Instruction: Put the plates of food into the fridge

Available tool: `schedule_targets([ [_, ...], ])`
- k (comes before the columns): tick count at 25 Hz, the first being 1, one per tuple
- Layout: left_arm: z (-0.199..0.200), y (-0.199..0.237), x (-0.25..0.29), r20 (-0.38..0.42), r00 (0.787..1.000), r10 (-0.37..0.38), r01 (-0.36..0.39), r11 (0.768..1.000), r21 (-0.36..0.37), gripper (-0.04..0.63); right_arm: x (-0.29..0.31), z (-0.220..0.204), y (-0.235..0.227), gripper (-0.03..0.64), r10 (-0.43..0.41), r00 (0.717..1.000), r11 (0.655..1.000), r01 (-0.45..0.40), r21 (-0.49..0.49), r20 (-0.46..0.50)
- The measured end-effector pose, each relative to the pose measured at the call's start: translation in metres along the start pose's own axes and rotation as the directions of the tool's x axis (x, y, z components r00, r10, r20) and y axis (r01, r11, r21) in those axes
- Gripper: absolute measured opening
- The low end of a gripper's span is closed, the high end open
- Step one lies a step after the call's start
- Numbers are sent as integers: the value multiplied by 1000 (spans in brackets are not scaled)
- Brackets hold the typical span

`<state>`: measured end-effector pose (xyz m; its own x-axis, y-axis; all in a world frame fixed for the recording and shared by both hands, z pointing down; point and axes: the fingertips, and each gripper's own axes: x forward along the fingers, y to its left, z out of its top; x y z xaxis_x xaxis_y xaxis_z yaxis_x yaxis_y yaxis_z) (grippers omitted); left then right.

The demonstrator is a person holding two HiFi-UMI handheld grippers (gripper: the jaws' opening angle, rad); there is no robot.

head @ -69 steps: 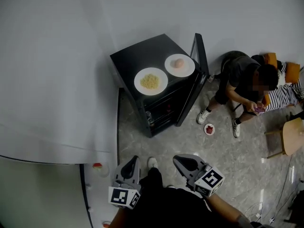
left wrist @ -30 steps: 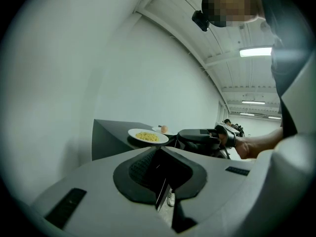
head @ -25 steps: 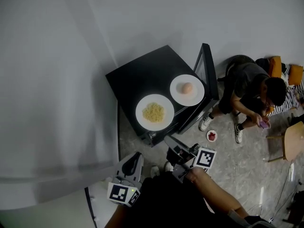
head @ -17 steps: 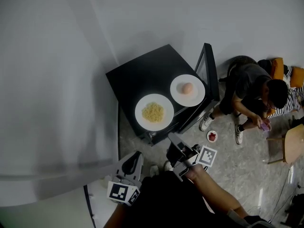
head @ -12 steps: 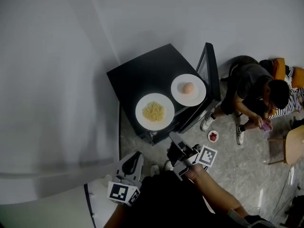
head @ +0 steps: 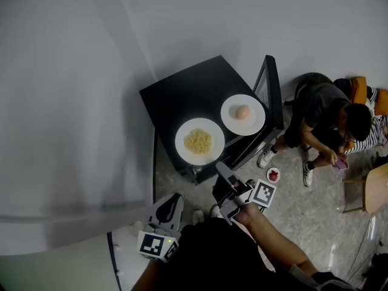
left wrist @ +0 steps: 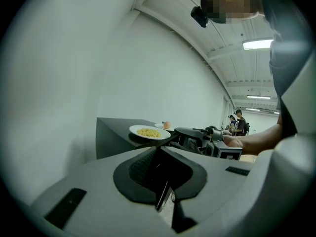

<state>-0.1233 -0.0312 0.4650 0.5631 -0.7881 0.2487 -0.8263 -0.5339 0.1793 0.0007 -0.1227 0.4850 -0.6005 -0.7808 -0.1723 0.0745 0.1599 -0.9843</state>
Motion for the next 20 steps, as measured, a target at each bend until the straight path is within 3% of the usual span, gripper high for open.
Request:
schedule_targets([
  [9,1,5,2,1,1000,8,-8,1000,12,25,16,0,-8,176,-31,999,1000,31,4,-17],
  [14,0,8,1,3,1000,24,-23,1000,-16,25,23,1,-8,173,-16,1000,998,16,53,-5],
  [15,0,9,0,0,1000,30,-30,999,-23,25,24,2,-8,165,-17,1000,998,17,61,0],
  [17,0,10,0,-7,999,38,-38,999,-36,25,25,4,-11,73,-33,999,997,32,67,10],
  [20,2,10,-1,8,999,32,-32,999,-33,25,23,5,-13,57,-46,999,997,45,67,14],
])
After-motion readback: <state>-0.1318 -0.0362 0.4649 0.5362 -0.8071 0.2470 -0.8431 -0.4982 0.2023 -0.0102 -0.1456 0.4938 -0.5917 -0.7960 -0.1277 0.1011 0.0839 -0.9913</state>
